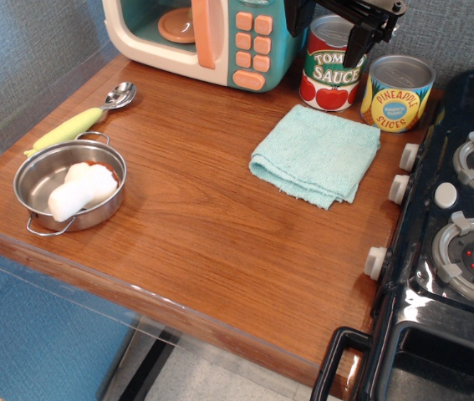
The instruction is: Move the mushroom to the table between the towel and spoon.
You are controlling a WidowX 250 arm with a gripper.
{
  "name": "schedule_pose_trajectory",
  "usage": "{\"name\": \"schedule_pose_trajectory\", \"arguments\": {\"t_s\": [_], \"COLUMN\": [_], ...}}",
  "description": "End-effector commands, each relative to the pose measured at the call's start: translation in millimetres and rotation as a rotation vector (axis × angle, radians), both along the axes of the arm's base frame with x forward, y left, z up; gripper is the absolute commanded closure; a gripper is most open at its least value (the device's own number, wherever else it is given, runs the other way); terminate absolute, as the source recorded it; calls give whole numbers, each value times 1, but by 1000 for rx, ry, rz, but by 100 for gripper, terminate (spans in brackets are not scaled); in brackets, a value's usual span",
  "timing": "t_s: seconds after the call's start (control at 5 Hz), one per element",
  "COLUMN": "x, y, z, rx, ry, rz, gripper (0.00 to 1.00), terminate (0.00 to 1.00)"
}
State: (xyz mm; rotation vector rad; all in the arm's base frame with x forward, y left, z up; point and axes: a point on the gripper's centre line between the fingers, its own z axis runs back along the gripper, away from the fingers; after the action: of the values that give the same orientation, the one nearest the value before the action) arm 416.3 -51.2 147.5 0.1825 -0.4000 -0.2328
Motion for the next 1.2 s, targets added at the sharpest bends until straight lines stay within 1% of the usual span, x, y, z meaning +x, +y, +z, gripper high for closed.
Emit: {"name": "schedule_pose_trajectory", "arguments": {"t_s": [0.0, 0.2, 0.4, 0.6, 0.8, 1.0], "x": [0, -15, -34, -66, -109, -146], "y": [0, 15, 26, 45, 63, 78], "z": [0, 3, 12, 18, 19, 9], "rx": [0, -71, -115, -100, -66, -74], "ry": [0, -1, 2, 50, 86, 138], "rz": [0, 60, 138, 241, 267, 367], "gripper": [0, 0, 0, 0, 0, 0], "terminate": [0, 0, 0, 0, 0, 0]}}
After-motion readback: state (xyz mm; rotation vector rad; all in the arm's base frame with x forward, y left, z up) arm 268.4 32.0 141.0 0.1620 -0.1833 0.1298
